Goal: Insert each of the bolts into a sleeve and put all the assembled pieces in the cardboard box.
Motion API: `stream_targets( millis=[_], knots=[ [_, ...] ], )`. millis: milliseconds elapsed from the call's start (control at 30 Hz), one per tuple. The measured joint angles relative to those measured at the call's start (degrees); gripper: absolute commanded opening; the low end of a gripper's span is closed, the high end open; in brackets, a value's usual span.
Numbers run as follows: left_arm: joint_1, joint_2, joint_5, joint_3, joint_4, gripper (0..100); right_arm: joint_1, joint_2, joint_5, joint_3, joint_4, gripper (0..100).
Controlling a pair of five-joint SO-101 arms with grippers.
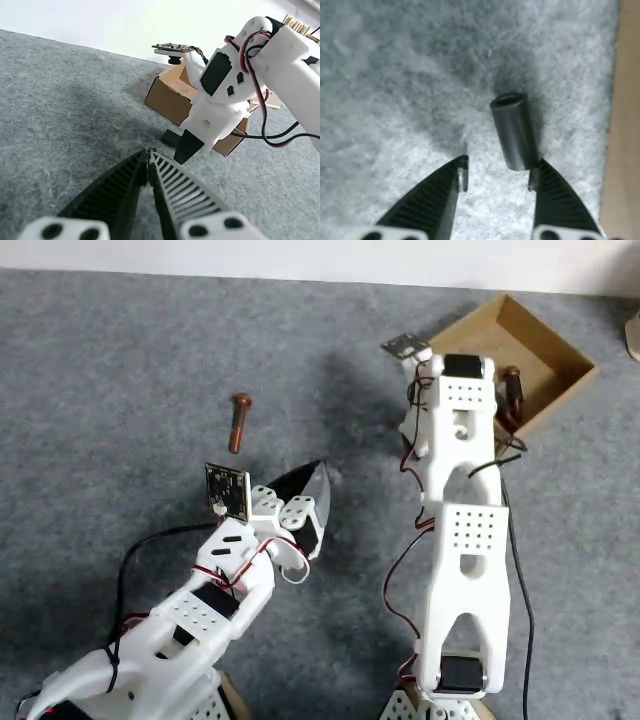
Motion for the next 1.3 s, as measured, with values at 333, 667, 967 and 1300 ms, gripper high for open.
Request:
stream_targets(
  millis=[333,667,967,1300],
  knots=[
    [0.00,0.00,0.00,0.00,0.00,2,0.00,0.00,1.76,0.00,2.99,19.0],
    [0.00,0.00,0.00,0.00,0.00,2,0.00,0.09,4.66,-6.07,3.52,19.0],
    [0.00,0.00,0.00,0.00,0.00,2,0.00,0.09,6.33,-11.69,4.92,19.0],
    [0.00,0.00,0.00,0.00,0.00,2,-2.73,0.09,12.57,-11.69,4.92,19.0]
  ],
)
